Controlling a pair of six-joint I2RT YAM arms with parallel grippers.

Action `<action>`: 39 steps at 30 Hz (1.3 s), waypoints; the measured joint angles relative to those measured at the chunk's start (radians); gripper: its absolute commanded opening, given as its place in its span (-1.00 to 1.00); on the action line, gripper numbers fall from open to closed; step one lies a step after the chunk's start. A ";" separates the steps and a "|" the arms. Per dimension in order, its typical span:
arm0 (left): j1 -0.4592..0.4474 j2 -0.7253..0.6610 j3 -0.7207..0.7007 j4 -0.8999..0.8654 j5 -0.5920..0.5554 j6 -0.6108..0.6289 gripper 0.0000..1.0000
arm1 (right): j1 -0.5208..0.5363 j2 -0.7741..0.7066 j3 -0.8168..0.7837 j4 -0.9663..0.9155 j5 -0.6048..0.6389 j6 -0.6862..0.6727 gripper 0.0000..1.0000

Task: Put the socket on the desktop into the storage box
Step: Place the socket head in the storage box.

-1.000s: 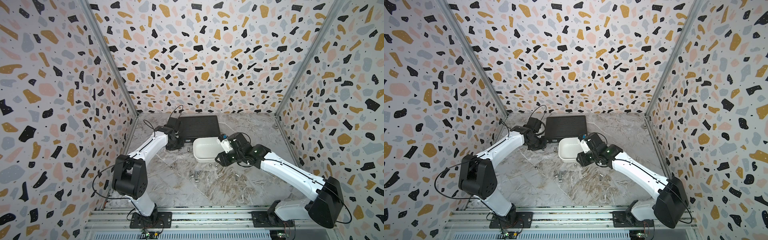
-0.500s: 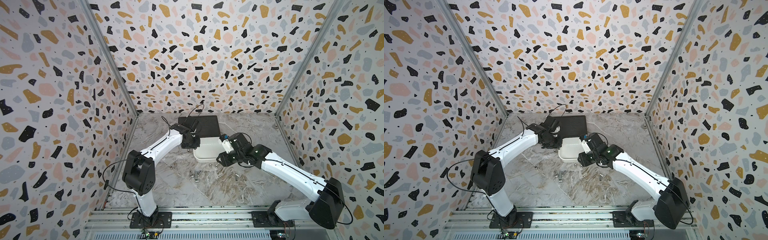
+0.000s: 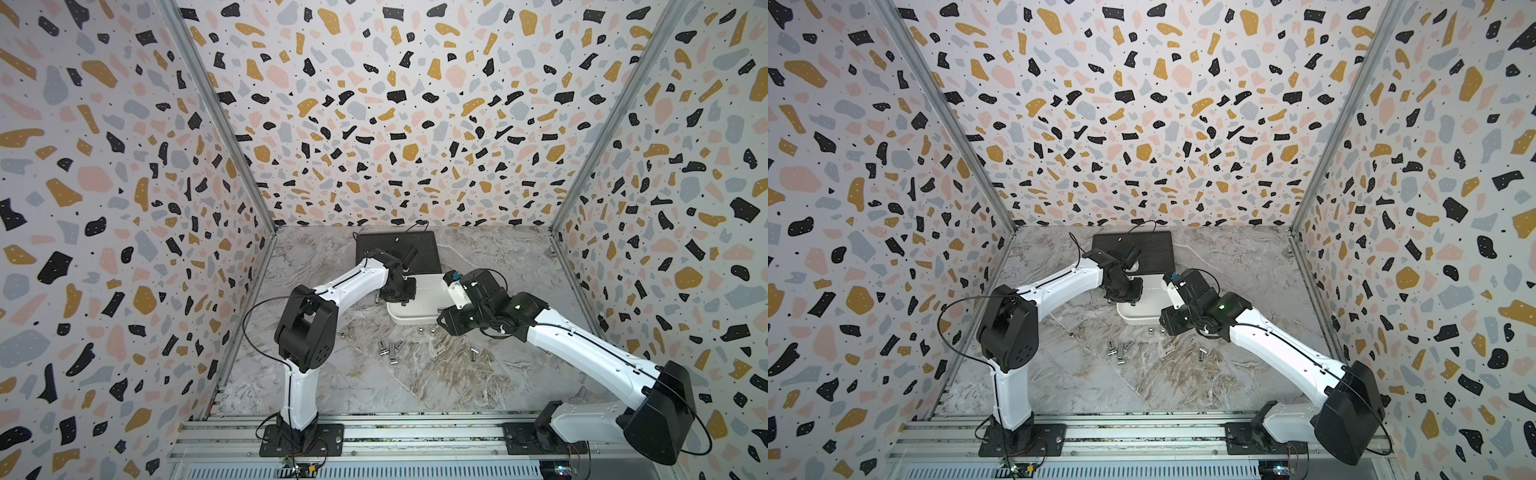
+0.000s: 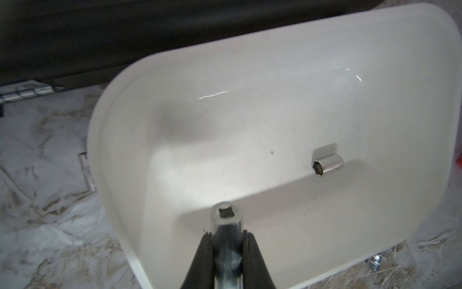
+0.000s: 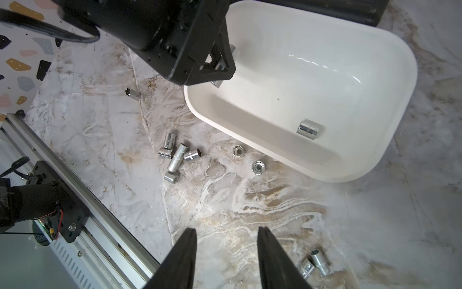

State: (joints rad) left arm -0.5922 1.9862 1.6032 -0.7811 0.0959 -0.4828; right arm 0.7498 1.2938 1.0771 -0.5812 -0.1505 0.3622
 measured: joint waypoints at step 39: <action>0.003 -0.117 -0.003 0.006 -0.038 0.012 -0.24 | -0.024 0.000 -0.001 -0.018 -0.002 -0.004 -0.09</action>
State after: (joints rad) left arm -0.5896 1.8687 1.5997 -0.7746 0.0582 -0.4709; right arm 0.7254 1.2934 1.0760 -0.5991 -0.1528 0.3580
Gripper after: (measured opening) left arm 0.377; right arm 0.455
